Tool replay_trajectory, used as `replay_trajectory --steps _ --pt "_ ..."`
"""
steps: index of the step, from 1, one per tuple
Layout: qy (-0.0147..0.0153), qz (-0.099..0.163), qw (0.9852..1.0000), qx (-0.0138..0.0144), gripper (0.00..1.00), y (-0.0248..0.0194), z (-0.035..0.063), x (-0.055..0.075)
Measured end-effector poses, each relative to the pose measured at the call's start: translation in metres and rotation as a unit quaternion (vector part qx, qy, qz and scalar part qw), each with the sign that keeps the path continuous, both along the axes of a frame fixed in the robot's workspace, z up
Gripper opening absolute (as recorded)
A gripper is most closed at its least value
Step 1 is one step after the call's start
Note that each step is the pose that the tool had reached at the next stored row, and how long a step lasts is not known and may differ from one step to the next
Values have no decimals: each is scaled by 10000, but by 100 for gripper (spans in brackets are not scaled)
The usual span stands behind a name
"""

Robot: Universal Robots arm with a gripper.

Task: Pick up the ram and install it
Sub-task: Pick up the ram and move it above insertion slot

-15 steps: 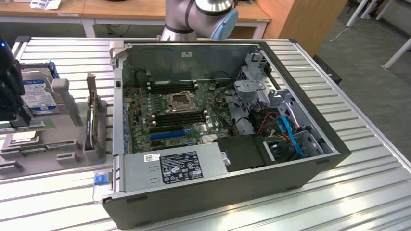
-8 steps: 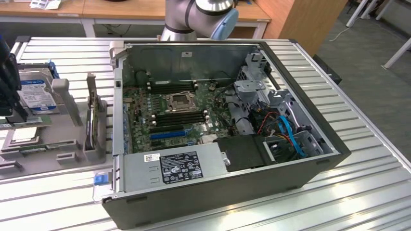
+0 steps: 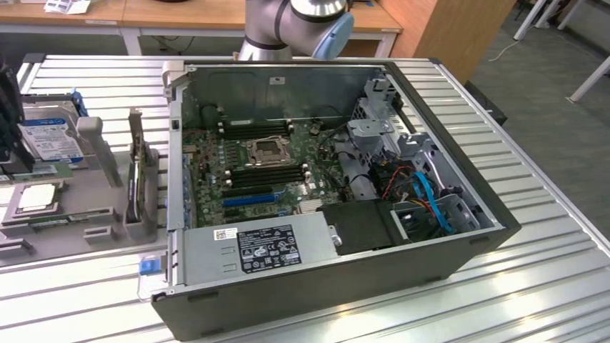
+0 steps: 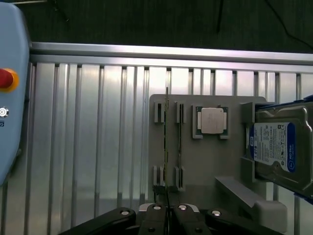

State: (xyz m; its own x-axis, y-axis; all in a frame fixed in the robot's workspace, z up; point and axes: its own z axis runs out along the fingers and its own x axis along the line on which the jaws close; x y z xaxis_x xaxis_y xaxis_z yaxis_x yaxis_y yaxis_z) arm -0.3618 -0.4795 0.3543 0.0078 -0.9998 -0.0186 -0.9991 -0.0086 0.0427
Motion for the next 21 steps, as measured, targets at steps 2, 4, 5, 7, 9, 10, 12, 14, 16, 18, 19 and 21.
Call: replay_trajectory --steps 2,4,5,7,9,10,12,14,16,18,19,21 --pt "0 0 10000 0 12 0 41 0" --pt "0 0 10000 0 12 0 83 0" --pt "0 0 10000 0 12 0 103 0" --pt "0 0 10000 0 12 0 142 0" --pt "0 0 10000 0 12 0 179 0" --pt "0 0 10000 0 12 0 196 0" --pt "0 0 10000 0 12 0 230 0" --pt "0 0 10000 0 12 0 264 0" --pt "0 0 10000 0 12 0 293 0" --pt "0 0 10000 0 12 0 323 0" --pt "0 0 10000 0 12 0 337 0" --pt "0 0 10000 0 12 0 362 0"
